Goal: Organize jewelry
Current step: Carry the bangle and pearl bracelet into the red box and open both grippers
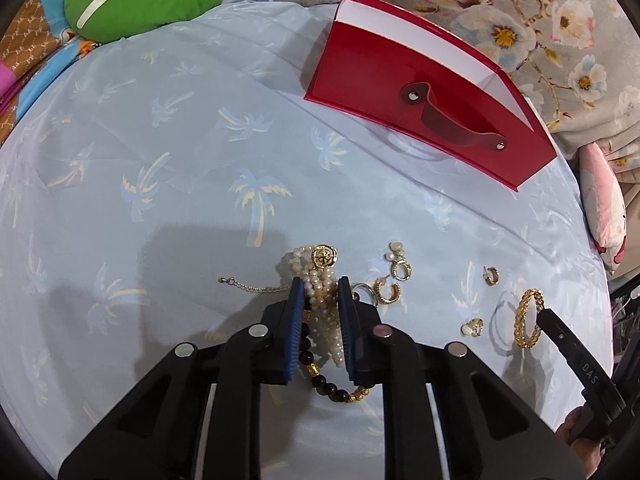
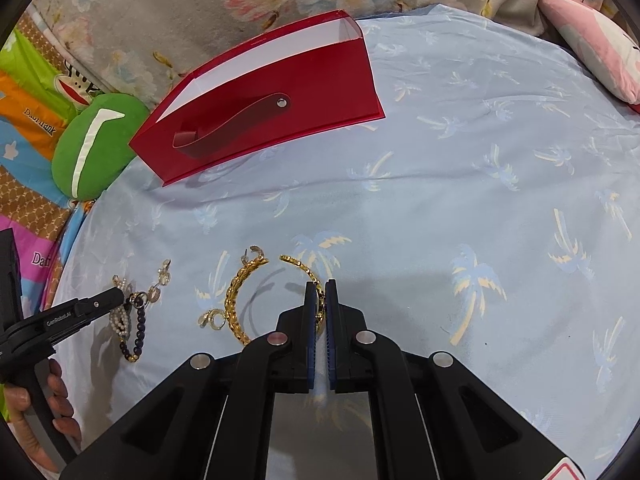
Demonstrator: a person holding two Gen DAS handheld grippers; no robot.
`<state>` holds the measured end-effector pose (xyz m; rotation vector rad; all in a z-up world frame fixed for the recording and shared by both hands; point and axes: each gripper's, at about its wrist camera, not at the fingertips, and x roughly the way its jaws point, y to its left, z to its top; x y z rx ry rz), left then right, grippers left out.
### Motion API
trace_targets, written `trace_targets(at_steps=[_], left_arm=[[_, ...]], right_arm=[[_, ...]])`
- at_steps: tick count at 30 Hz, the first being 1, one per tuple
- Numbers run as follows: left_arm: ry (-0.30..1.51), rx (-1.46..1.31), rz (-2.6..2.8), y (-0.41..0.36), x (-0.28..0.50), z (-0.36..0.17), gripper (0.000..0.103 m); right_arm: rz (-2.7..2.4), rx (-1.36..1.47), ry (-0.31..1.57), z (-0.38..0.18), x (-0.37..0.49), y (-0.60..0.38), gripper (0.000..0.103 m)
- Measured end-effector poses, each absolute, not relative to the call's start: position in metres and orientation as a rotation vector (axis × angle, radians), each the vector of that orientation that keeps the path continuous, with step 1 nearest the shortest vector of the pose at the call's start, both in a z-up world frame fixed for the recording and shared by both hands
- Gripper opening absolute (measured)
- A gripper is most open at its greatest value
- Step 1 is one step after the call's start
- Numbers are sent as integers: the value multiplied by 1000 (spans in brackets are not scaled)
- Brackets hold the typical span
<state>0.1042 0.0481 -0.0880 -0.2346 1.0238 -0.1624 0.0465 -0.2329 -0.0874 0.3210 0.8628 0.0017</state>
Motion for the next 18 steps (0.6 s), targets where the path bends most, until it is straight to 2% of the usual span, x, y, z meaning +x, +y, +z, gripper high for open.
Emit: trace_targets(at_steps=[9, 18], left_arm=[[919, -224, -209, 46, 89, -49, 16], [773, -219, -233, 55, 77, 10, 16]], right_arm=[[11, 312, 827, -75, 42, -231, 3], [47, 296, 730, -35, 29, -226, 3]])
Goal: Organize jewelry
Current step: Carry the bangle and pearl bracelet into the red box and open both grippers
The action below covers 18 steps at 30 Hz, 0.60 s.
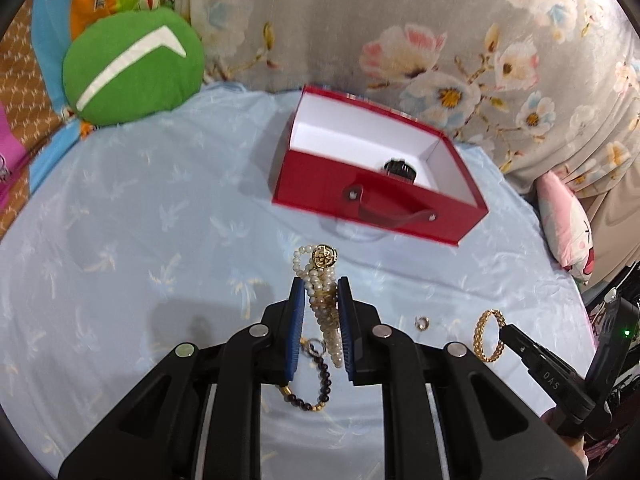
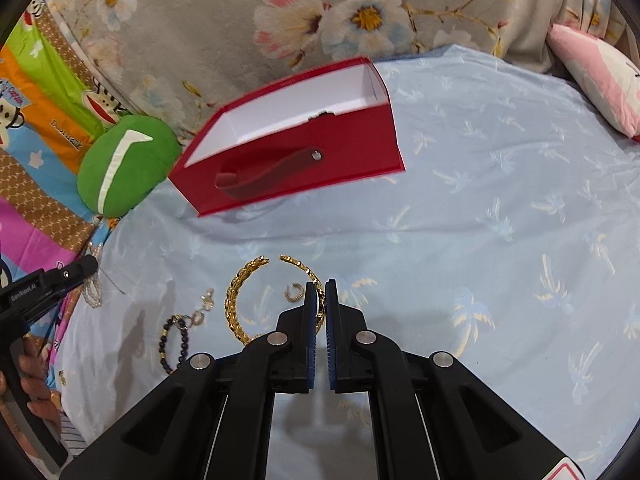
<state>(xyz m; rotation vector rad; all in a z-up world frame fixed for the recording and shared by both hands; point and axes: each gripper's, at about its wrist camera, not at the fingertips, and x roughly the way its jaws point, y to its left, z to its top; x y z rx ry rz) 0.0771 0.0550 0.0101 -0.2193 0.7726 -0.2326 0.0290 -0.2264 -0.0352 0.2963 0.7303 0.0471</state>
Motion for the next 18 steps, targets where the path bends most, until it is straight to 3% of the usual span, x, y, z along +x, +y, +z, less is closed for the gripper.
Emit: trace_targets(at_steps=[18], left_arm=[[504, -120, -230, 42, 109, 113, 16]], right_arm=[[83, 223, 499, 68, 55, -235, 4]])
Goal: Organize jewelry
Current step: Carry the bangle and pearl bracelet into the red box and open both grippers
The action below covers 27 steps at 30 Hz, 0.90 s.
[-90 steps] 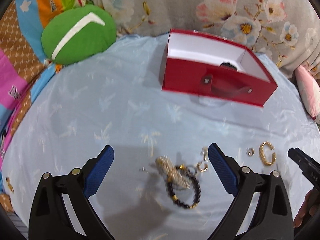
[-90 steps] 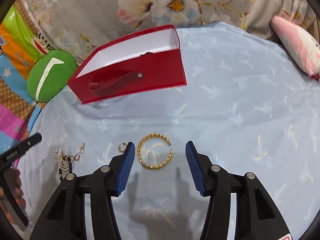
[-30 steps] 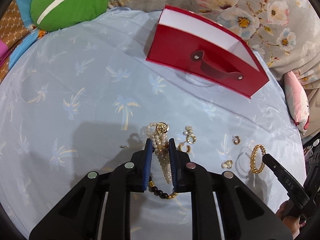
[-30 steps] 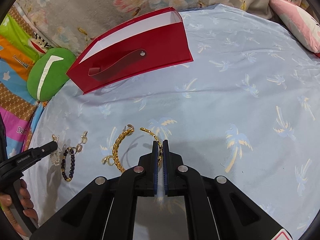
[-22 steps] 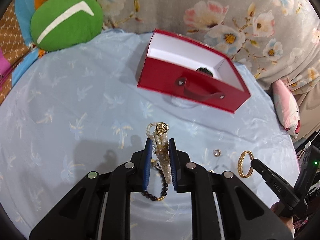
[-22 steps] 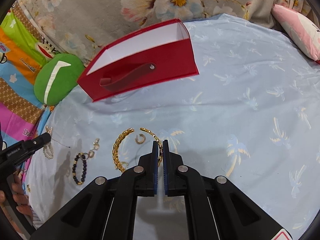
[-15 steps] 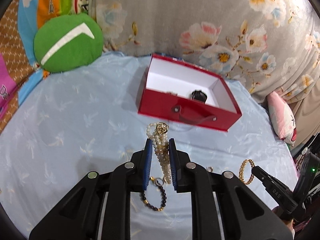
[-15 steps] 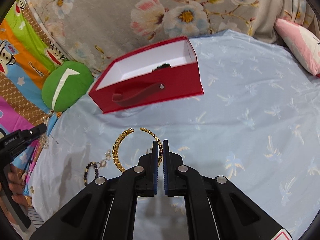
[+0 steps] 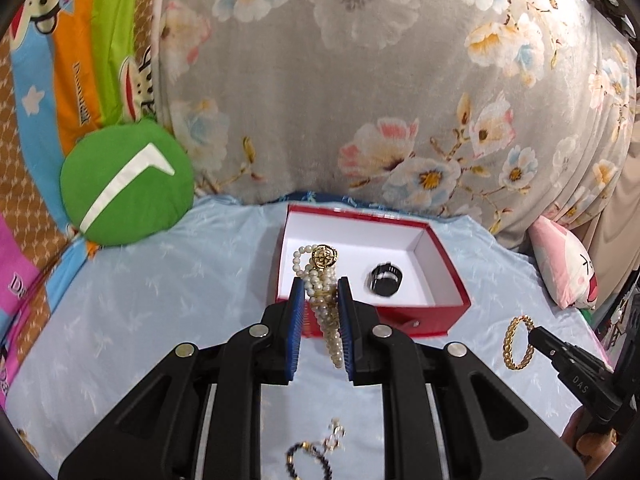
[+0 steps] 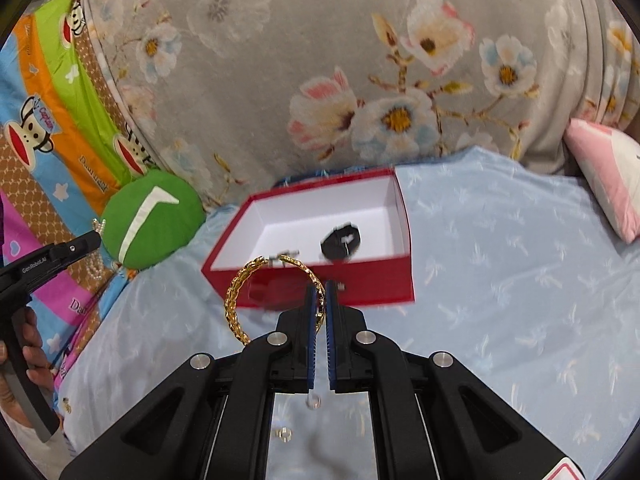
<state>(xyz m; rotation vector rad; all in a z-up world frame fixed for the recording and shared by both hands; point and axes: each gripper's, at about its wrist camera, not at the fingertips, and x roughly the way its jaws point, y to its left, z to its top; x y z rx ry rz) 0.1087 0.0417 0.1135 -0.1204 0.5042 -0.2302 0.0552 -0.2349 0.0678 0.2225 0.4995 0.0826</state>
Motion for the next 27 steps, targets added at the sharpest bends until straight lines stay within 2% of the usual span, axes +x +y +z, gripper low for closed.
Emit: trace_targets(at_steps=[8, 13, 27], left_arm=[[434, -92, -250, 14, 150, 143, 16], [434, -75, -263, -3, 182, 146, 16], [640, -33, -222, -37, 301, 57, 16]], right_arm=[[78, 190, 386, 112, 99, -241, 3], [79, 150, 367, 122, 132, -237, 3], [67, 181, 560, 54, 249, -251, 4]])
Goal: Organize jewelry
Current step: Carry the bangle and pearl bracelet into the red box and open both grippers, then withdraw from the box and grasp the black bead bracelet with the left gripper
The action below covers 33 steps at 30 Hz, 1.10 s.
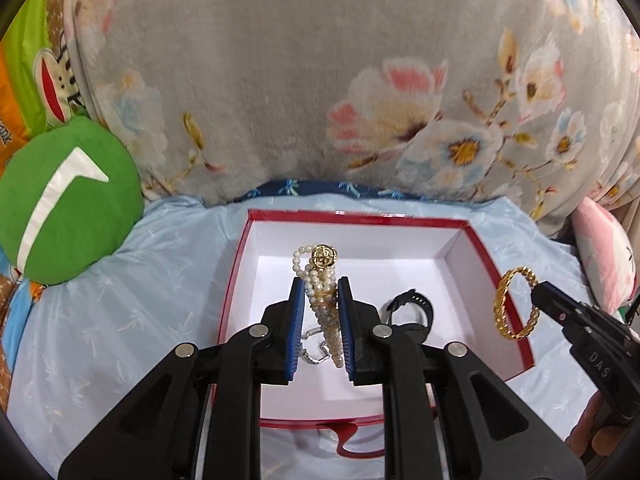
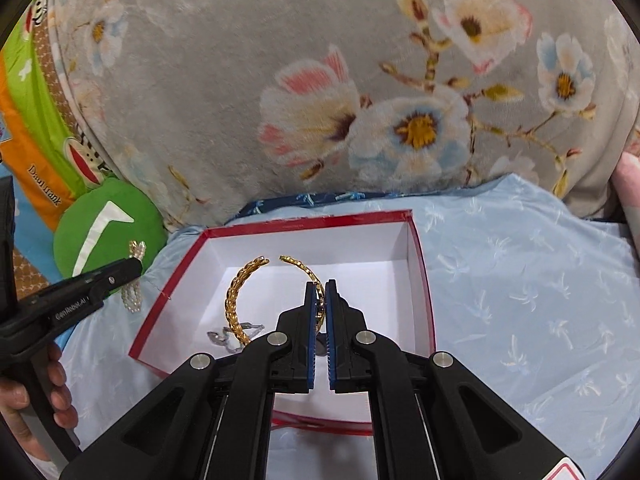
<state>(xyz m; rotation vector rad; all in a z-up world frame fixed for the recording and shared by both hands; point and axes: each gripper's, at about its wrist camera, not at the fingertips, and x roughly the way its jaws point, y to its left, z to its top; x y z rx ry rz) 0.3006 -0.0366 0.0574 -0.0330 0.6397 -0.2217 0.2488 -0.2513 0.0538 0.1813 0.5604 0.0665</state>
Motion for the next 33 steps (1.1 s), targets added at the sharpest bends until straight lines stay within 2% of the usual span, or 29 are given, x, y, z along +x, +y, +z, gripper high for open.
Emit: trace_targets(at_steps=[18, 19, 20, 21, 22, 23, 29, 33], left_arm=[[769, -10, -167, -48, 353, -6, 18], [775, -7, -156, -48, 355, -8, 30], [774, -8, -146, -48, 356, -8, 42], [765, -12, -129, -48, 357, -8, 70], [745, -23, -109, -45, 355, -5, 81], [732, -34, -109, -43, 353, -2, 81], [703, -80, -140, -21, 319, 28, 82], [673, -73, -133, 1, 268, 44, 88]], right_arm=[[68, 179, 654, 5, 301, -245, 7], [64, 167, 652, 4, 303, -244, 9], [52, 154, 652, 3, 304, -242, 22], [44, 146, 648, 3, 305, -242, 34], [33, 139, 634, 4, 303, -242, 57], [17, 138, 611, 6, 300, -243, 62], [22, 161, 568, 31, 260, -249, 62], [56, 149, 576, 37, 210, -245, 62]])
